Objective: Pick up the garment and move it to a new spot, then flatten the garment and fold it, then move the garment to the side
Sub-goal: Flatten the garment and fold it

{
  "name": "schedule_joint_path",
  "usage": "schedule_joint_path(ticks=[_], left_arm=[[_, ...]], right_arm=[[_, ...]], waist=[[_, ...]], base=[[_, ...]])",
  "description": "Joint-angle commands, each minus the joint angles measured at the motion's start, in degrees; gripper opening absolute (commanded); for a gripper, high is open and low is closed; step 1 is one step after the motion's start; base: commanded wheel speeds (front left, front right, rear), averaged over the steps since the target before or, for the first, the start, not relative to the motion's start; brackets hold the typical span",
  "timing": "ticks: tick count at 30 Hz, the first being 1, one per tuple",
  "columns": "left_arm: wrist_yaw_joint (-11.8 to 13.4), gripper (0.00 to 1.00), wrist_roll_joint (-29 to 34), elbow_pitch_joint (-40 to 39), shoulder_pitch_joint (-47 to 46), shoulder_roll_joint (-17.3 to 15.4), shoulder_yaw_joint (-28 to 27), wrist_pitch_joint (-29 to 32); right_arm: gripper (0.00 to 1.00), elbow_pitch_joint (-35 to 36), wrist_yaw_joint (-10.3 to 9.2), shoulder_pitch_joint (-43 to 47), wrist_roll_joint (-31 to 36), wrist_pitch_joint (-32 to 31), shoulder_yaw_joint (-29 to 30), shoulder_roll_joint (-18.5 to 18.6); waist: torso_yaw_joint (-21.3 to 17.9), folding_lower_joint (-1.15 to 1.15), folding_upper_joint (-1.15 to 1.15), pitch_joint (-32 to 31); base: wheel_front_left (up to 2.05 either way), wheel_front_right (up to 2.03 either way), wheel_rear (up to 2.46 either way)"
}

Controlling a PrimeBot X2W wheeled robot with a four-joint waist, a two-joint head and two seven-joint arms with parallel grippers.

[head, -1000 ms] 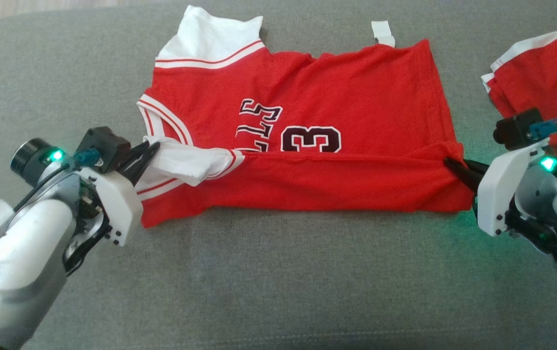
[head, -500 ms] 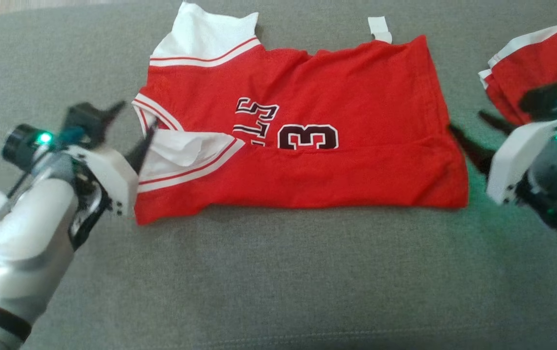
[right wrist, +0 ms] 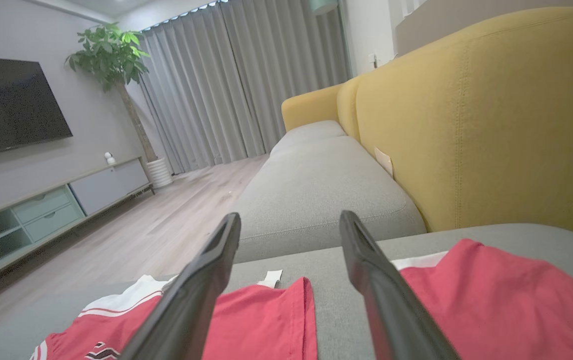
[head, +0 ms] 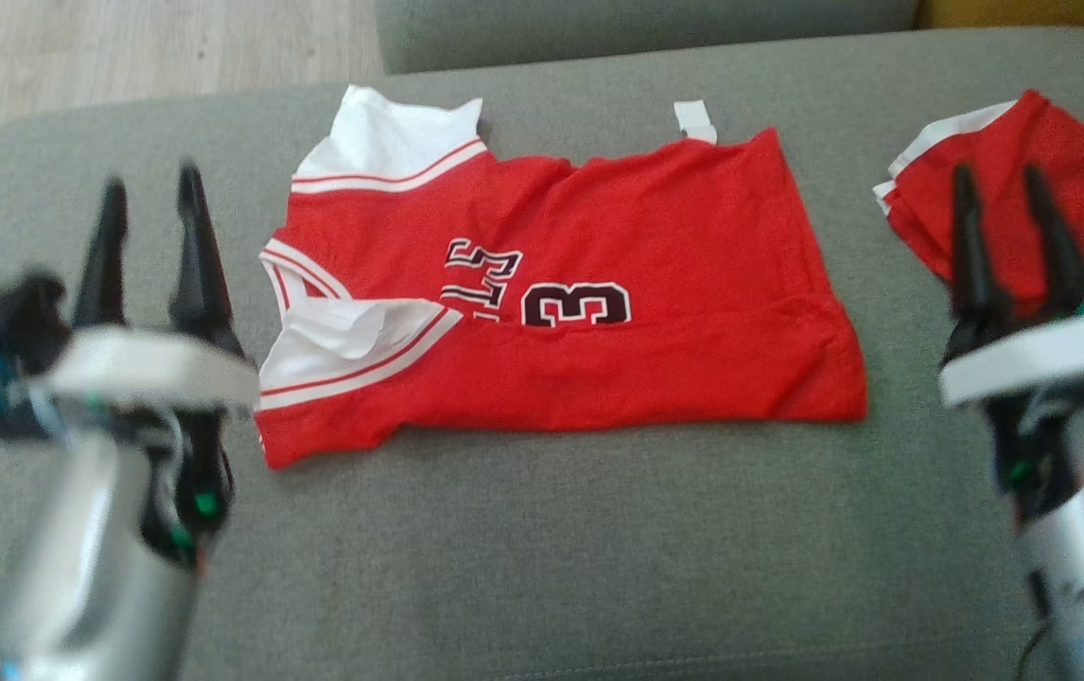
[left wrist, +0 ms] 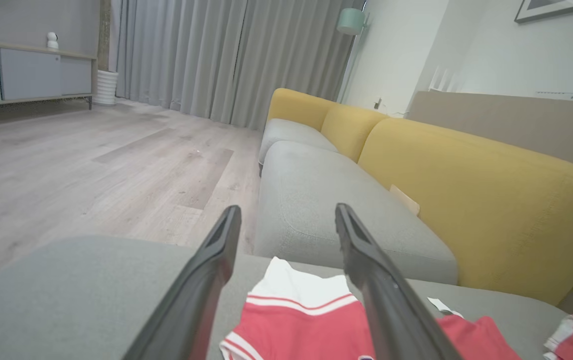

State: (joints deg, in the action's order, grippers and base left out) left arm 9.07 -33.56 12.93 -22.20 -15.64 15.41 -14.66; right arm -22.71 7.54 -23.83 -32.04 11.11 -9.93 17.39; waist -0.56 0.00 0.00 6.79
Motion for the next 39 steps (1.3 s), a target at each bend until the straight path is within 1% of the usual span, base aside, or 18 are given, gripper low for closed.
schedule_joint_path(ticks=[1,4,7,8,10,13,17,23,28,33,37,39], left_arm=[[0.1,1.00,1.0,-2.7,-0.3,-0.5,-3.3,-0.3],[-1.5,1.00,3.8,-6.9,5.6,3.9,-7.5,-0.3],[-3.6,1.00,7.5,-8.0,10.1,7.3,-9.5,-0.3],[-4.3,1.00,8.2,-7.9,11.1,8.3,-10.1,-0.3],[-5.6,1.00,10.3,-7.7,12.7,9.7,-11.0,-0.3],[-7.1,1.00,13.1,-6.8,14.1,11.0,-11.8,-0.3],[-8.6,1.00,15.5,-5.1,14.2,11.9,-12.8,-0.3],[-8.4,1.00,18.7,2.9,12.8,12.2,-12.7,-0.3],[-6.7,1.00,20.5,12.5,9.7,11.7,-12.5,0.0],[-4.7,1.00,22.6,21.3,6.3,10.6,-11.3,3.3],[-3.6,1.00,23.1,26.0,4.2,10.1,-11.0,4.7],[-3.3,1.00,23.2,27.1,3.8,10.0,-10.9,5.0]], right_arm=[[1.00,2.5,-0.05,0.7,1.5,0.9,0.1,-1.0],[1.00,5.4,-0.05,5.7,5.8,2.1,3.5,-6.6],[1.00,7.6,-0.05,10.3,10.2,2.5,6.1,-11.4],[1.00,8.3,-0.05,11.6,11.3,2.6,6.5,-12.4],[1.00,9.3,-0.05,13.8,13.3,2.8,7.1,-13.6],[1.00,10.3,-0.05,15.8,15.3,3.1,7.8,-14.3],[1.00,11.2,-0.05,16.6,14.6,3.3,7.1,-14.5],[1.00,12.8,-0.05,15.6,14.2,3.4,7.8,-14.5],[1.00,13.5,-0.05,15.1,14.6,3.1,8.6,-14.5],[1.00,14.2,-0.05,14.8,14.7,2.5,8.4,-14.5],[1.00,14.7,-0.05,14.8,14.8,1.9,8.0,-14.5],[1.00,14.8,-0.05,14.8,14.8,1.8,7.9,-14.5]], waist=[[-0.4,0.00,0.00,-1.0],[-0.7,0.00,0.00,-2.0],[-0.8,0.00,0.00,-2.7],[-0.9,0.00,0.00,-2.9],[-1.0,0.00,0.00,-3.0],[-1.2,0.00,0.00,-2.9],[-1.4,0.00,0.00,-2.2],[-2.0,0.00,0.00,-0.4],[-2.6,0.00,0.00,1.0],[-3.2,0.00,0.00,2.0],[-3.6,0.00,0.00,2.4],[-3.7,0.00,0.00,2.4]], base=[[0.00,0.00,0.00],[0.00,0.00,0.00],[0.00,0.00,0.00],[0.00,0.00,0.00],[0.00,0.00,0.00],[0.00,0.00,0.00],[0.00,0.00,0.00],[0.00,0.00,0.00],[0.00,0.00,0.00],[0.00,0.00,0.00],[0.00,0.00,0.00],[0.00,0.00,0.00]])
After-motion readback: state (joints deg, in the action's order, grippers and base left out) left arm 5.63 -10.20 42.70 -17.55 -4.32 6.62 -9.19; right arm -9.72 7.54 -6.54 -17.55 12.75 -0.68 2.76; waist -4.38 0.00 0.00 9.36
